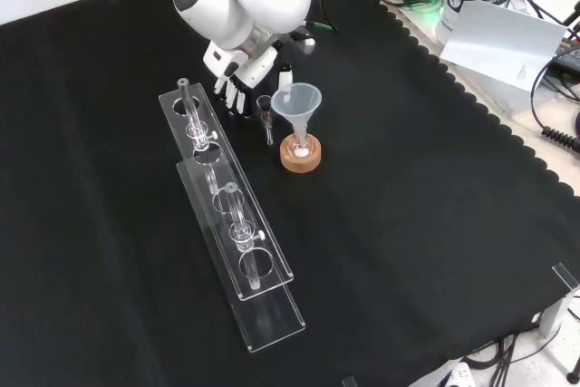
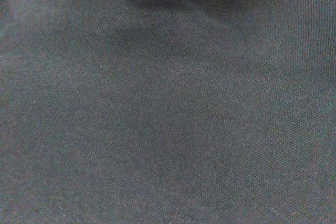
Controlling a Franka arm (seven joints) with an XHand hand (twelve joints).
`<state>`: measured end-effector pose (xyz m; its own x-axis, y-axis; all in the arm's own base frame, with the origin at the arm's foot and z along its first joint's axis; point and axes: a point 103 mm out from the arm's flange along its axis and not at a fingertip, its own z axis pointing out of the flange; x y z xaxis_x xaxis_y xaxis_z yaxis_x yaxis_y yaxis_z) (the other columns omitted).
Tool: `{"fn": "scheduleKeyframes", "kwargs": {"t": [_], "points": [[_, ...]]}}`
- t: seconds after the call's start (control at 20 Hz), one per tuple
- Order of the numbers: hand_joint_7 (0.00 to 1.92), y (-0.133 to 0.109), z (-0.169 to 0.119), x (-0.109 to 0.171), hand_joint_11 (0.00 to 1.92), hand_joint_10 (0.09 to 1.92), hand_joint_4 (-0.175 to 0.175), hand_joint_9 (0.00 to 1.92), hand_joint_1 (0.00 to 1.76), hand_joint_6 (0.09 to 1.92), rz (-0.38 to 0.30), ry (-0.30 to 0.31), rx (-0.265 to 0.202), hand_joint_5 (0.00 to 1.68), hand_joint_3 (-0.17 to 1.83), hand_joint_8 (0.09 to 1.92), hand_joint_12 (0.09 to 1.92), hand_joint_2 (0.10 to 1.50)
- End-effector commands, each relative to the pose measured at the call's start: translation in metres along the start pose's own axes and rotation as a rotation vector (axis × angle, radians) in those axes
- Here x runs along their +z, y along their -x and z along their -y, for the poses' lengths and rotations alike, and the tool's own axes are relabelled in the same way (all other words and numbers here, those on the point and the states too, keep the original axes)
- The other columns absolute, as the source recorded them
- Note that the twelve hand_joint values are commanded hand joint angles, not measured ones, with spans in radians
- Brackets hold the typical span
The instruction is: Put the weighing funnel back on the table.
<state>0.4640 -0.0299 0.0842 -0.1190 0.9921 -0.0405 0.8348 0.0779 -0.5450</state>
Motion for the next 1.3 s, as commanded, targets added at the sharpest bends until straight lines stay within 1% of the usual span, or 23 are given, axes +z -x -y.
{"fn": "scheduleKeyframes", "kwargs": {"t": [0.05,0.35,0.4,0.5,0.55,0.6,0.75,0.85,1.05,1.3], "points": [[0.42,0.000,0.001,0.001,0.22,0.65,-0.028,0.62,0.88,0.81,0.001,-0.005,0.004,0.70,0.08,0.75,1.35,1.06],[0.39,0.010,0.003,0.000,0.21,0.64,-0.030,0.61,0.88,0.78,-0.001,0.001,-0.003,0.63,0.09,0.74,1.35,1.05],[0.39,0.004,0.004,-0.001,0.21,0.64,-0.031,0.61,0.88,0.78,0.010,0.000,0.004,0.62,0.10,0.74,1.35,1.05],[0.38,0.002,0.004,-0.001,0.21,0.64,-0.033,0.60,0.88,0.77,0.017,0.000,0.010,0.60,0.10,0.73,1.35,1.04],[0.38,0.003,0.004,-0.001,0.21,0.64,-0.035,0.60,0.88,0.76,0.018,0.002,0.006,0.58,0.10,0.73,1.35,1.03],[0.37,0.005,0.004,-0.001,0.21,0.65,-0.037,0.59,0.89,0.75,0.017,0.004,0.004,0.57,0.15,0.74,1.35,1.01],[0.34,0.011,0.007,0.000,0.19,0.67,-0.040,0.57,0.89,0.71,0.023,0.002,0.002,0.51,0.46,0.75,1.36,0.84],[0.33,0.012,0.008,-0.001,0.19,0.67,-0.041,0.56,0.89,0.69,0.037,-0.001,0.004,0.49,0.57,0.76,1.36,0.78],[0.32,0.014,0.010,-0.005,0.18,0.68,-0.041,0.55,0.88,0.67,0.042,0.015,0.010,0.47,0.61,0.76,1.37,0.75],[0.31,0.021,0.018,-0.018,0.18,0.68,-0.043,0.54,0.88,0.64,0.043,0.046,0.022,0.45,0.64,0.76,1.37,0.73]]}}
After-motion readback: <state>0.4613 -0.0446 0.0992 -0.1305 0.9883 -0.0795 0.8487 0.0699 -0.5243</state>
